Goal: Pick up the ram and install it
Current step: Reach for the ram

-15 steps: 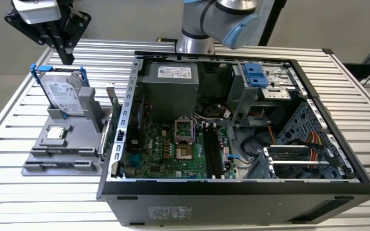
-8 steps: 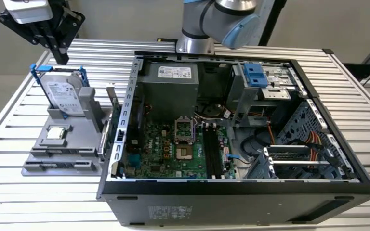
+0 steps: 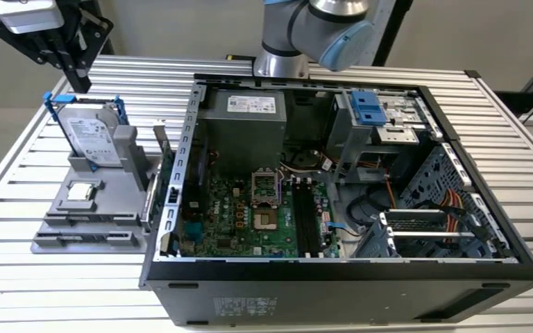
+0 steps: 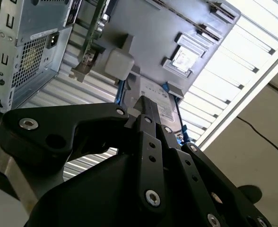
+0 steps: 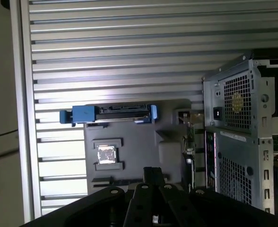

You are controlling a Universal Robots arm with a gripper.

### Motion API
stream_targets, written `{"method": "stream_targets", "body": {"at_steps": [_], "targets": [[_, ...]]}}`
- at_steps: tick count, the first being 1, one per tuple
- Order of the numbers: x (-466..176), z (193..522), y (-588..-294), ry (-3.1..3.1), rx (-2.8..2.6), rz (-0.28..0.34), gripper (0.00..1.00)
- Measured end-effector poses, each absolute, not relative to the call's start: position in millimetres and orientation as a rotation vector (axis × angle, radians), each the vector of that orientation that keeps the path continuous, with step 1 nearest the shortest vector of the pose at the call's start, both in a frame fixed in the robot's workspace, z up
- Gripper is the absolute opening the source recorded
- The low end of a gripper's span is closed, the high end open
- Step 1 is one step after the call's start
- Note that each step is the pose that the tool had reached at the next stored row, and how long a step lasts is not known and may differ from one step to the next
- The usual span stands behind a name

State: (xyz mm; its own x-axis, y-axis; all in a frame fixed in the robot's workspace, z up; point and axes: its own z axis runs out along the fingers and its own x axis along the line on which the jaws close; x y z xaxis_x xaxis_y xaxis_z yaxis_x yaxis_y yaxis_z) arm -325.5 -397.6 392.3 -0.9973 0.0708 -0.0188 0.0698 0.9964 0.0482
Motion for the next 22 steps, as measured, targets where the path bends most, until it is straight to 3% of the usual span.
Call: {"method": "stream_targets", "body": {"at_steps": [22], "targets": [[-340.2,392.1,-398.3,3.118,0.11,0.074,0.0]]}}
